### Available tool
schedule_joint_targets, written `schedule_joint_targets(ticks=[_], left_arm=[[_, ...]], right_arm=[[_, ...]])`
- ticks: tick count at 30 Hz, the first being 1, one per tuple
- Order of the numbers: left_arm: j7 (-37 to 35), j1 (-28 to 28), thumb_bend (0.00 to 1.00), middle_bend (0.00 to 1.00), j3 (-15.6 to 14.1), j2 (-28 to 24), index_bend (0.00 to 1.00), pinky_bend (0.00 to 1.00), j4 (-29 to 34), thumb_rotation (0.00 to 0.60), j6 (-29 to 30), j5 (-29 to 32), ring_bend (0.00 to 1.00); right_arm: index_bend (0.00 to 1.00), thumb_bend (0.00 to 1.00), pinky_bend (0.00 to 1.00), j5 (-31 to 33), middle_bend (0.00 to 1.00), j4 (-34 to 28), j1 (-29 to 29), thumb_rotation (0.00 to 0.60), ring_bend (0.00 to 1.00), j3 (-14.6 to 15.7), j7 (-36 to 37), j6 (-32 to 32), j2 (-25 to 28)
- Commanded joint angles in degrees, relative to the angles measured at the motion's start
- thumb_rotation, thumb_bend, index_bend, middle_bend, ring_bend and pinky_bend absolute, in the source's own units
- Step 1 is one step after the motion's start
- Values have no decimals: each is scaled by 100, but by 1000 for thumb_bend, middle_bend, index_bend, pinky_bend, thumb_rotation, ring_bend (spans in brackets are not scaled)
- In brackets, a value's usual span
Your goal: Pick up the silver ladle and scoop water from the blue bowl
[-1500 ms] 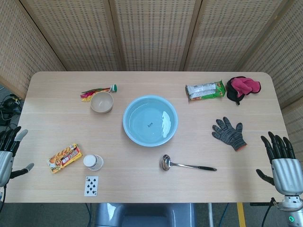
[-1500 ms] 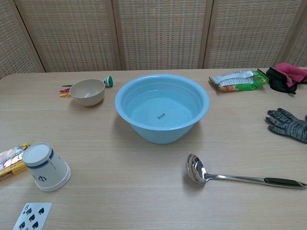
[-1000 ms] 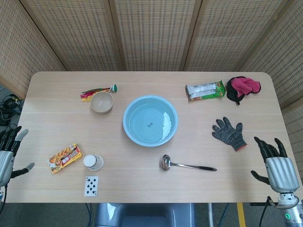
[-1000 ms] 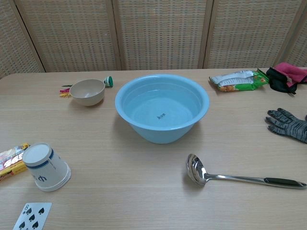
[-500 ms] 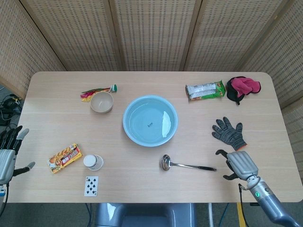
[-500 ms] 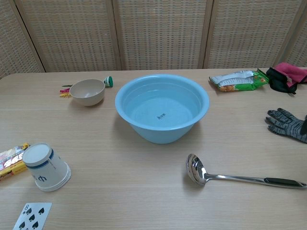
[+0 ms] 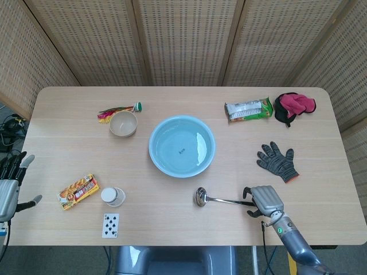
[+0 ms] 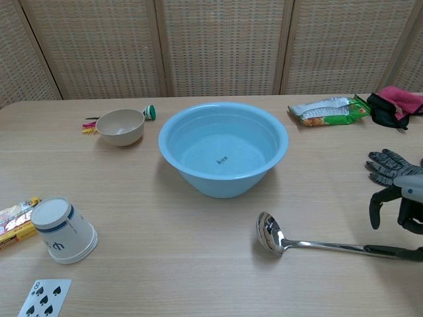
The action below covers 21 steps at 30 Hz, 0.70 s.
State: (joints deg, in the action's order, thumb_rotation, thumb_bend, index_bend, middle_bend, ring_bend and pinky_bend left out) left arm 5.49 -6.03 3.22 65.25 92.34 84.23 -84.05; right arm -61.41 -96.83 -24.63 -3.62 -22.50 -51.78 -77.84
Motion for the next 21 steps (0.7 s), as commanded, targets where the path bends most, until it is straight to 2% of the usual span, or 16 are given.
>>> schedule_joint_targets(ticks=[1,8,21], left_arm=[[2,3,0,0,-7,-4,0,0,7,600,9,-16,0],[5,2,0,0,-11,-4,0,0,9,600,14,-23,0],[17,-7,0,0,-6,-1,0,0,4,600,-11,11,0]], right_arm=[[465,446,1000,394,979,0,-129,600,1000,-1,-415,-119,-239],[481,448,1000,949,979,141,-222,600,1000,42,-829,-312,-473],[509,483,1000,1330,979,517,-373,600,1000,67,-1155,-556,-964]])
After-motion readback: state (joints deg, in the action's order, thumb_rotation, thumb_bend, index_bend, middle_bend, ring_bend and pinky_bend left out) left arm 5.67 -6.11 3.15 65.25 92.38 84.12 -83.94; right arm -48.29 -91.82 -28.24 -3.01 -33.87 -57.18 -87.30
